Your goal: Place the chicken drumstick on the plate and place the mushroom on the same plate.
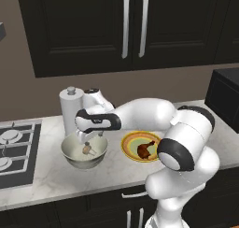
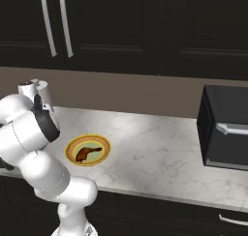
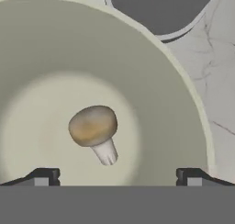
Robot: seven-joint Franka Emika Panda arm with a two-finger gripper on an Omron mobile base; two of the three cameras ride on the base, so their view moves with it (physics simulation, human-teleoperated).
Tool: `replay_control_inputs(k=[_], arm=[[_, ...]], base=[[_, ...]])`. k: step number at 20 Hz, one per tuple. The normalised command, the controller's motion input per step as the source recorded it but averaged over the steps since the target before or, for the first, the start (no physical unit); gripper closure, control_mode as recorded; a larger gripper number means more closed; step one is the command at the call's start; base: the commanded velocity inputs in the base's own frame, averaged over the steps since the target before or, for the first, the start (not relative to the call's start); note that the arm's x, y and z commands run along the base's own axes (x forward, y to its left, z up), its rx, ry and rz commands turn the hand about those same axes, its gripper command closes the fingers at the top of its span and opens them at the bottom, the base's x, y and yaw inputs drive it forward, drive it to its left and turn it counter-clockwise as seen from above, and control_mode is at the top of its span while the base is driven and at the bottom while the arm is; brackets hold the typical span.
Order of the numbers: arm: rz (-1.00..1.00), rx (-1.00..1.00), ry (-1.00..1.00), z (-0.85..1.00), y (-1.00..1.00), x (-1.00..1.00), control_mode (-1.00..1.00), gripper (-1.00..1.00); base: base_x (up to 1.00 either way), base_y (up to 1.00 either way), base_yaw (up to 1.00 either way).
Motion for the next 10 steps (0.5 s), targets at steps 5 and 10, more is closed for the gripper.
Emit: replay_control_inputs(k=[5,10], arm=[[0.01,-0.01,0.00,-0.20,0.21,0.00,-1.00,-1.00],[0.03,0.00,-0.01,0.14,0.17,-0.14,-1.00,-1.00]], base=[[0.00,0.00,0.00],[0.00,0.00,0.00]])
